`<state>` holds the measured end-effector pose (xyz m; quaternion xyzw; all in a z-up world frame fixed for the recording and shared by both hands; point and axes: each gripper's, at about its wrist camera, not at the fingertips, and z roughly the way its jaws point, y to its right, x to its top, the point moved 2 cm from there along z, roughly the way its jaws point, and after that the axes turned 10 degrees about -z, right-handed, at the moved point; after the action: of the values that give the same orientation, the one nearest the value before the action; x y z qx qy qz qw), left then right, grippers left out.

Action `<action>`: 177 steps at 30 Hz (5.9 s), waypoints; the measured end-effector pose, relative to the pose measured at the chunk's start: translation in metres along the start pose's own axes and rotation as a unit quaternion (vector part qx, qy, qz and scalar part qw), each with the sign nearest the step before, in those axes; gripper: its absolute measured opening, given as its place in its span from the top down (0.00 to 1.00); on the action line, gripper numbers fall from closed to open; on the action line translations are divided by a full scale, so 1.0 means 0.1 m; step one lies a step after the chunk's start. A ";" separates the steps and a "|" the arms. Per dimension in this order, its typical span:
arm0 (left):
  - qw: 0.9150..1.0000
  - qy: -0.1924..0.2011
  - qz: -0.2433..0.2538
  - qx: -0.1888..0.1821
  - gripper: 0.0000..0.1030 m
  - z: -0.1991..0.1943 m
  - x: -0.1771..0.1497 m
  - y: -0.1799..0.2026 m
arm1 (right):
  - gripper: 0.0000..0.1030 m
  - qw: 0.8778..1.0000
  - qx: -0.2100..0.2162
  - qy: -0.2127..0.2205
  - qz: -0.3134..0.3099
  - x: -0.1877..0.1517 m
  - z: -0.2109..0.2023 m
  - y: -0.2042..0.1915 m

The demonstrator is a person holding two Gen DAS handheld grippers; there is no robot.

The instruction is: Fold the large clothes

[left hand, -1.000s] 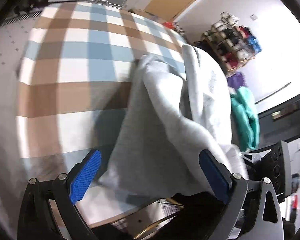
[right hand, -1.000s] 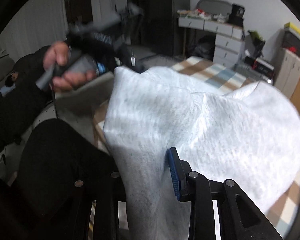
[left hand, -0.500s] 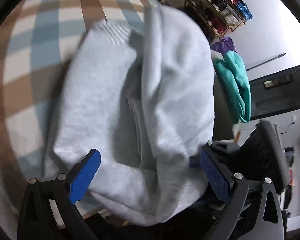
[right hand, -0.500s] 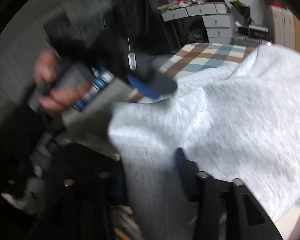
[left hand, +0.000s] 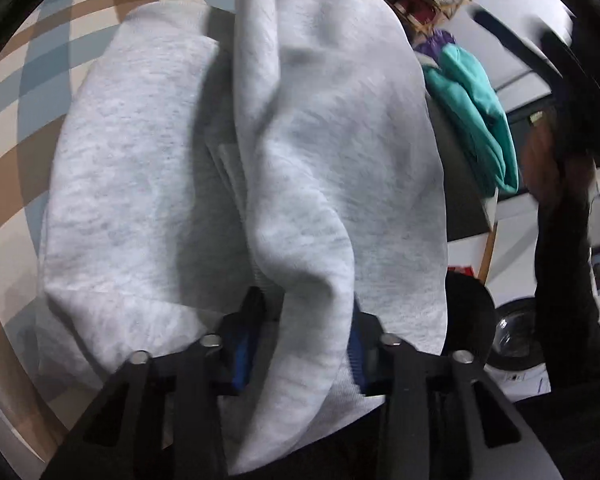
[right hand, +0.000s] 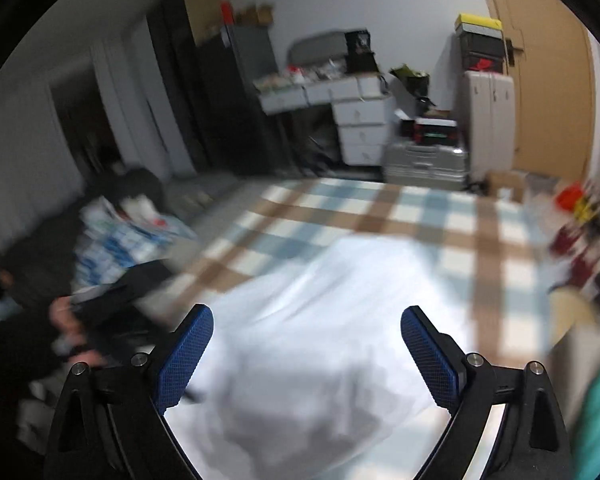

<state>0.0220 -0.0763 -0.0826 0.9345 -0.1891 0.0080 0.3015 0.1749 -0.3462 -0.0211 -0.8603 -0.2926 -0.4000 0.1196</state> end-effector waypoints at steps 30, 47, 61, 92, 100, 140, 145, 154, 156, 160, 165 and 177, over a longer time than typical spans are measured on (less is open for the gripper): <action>0.986 0.145 -0.077 0.027 0.95 -1.01 -0.01 -0.57 | 0.95 0.982 0.030 -0.108 0.152 0.74 1.56 0.13; 0.940 0.167 -0.139 0.262 0.44 -0.78 0.35 -1.26 | 0.88 0.962 -0.028 -0.233 0.137 0.69 2.69 -0.02; 0.946 0.159 -0.063 0.274 0.39 -1.03 1.00 -0.68 | 0.62 0.986 0.110 -0.054 0.113 0.01 0.89 -0.84; 0.912 0.110 -0.019 0.396 1.00 -0.68 1.86 -0.94 | 0.65 0.976 0.133 -0.029 0.171 -0.63 1.34 -1.25; 0.964 0.048 -0.062 0.253 0.38 -0.56 1.68 -1.01 | 0.65 0.974 0.135 -0.030 0.179 -0.63 1.34 -1.23; 0.965 -0.032 -0.084 0.247 0.89 -0.07 1.18 -1.13 | 1.00 0.976 0.059 -0.113 0.174 -0.81 1.16 -0.50; 0.973 -0.039 -0.073 0.214 0.90 0.23 1.04 -0.66 | 1.00 0.977 0.001 -0.145 0.154 -0.79 1.03 -0.06; 0.984 0.003 -0.150 0.092 0.83 0.16 0.80 -0.44 | 0.72 0.974 -0.001 -0.144 0.173 -0.79 0.43 0.25; 0.985 0.031 -0.144 0.091 0.81 -0.01 0.76 -0.42 | 0.59 0.975 0.015 -0.124 0.182 -0.92 0.23 0.07; 0.986 0.098 -0.125 0.057 0.38 -0.34 0.77 -0.18 | 0.59 0.967 0.047 -0.108 0.225 -1.22 0.15 -0.18; 0.988 0.092 -0.113 0.048 0.30 0.02 0.94 -0.26 | 0.52 0.950 0.047 -0.022 0.308 -1.48 0.05 -0.24; 0.984 0.110 -0.099 0.101 0.77 0.34 0.94 0.13 | 0.39 0.928 0.065 0.097 0.354 -1.76 0.04 -0.27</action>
<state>0.1014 -0.1382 -0.0905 0.9676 -0.0597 0.1001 0.2241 0.0716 -0.3944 -0.1578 -0.8554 0.0185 -0.3929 0.3370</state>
